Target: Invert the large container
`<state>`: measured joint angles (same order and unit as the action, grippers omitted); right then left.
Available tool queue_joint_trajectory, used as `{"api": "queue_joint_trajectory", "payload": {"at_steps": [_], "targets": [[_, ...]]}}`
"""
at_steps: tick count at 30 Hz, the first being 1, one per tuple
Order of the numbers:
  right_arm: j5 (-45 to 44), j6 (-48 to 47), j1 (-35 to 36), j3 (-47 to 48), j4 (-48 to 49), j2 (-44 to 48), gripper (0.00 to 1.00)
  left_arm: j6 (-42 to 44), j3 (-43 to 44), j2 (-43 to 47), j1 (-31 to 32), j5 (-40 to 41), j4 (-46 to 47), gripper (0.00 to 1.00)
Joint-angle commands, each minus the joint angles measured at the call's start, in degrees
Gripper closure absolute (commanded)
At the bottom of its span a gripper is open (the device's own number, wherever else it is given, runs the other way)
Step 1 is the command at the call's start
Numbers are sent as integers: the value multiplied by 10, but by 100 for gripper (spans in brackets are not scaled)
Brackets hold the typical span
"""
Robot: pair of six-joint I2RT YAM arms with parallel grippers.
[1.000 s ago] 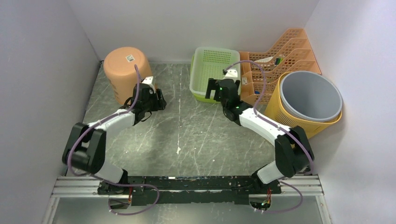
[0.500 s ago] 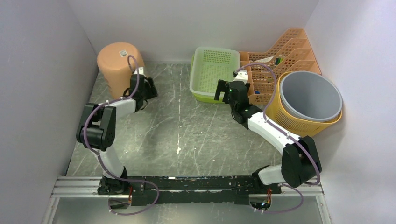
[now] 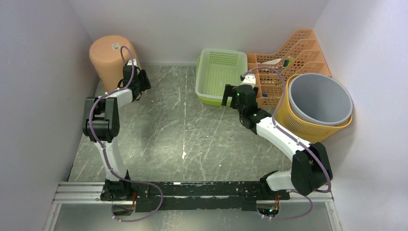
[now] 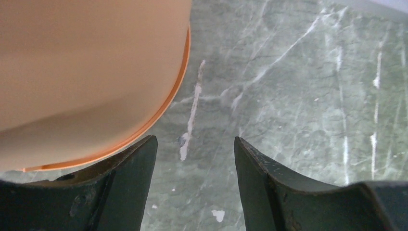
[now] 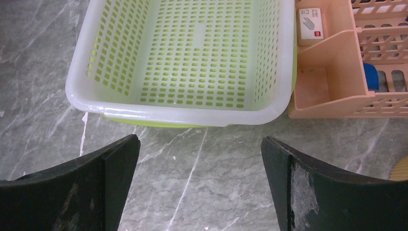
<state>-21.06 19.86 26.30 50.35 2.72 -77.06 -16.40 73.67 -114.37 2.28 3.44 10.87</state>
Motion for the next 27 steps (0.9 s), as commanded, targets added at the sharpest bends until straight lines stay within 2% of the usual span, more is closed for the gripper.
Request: {"api": "queue_joint_trajectory", "payload": {"at_steps": [1,9,17,20,27], "targets": [[-3,-17,-3,-3,-9,-4,0,1,10,1,-14,51,-18,29],[3,-20,-3,-9,-12,-18,0,3,15,-9,-37,78,-17,28],[7,-23,-3,-4,-15,-29,0,8,21,-18,-39,56,-10,26],[7,-23,-3,-7,-17,-27,0,13,35,-16,-39,56,-35,24],[9,-9,-3,2,-31,-19,0,-3,-23,79,-30,5,-93,21]]}}
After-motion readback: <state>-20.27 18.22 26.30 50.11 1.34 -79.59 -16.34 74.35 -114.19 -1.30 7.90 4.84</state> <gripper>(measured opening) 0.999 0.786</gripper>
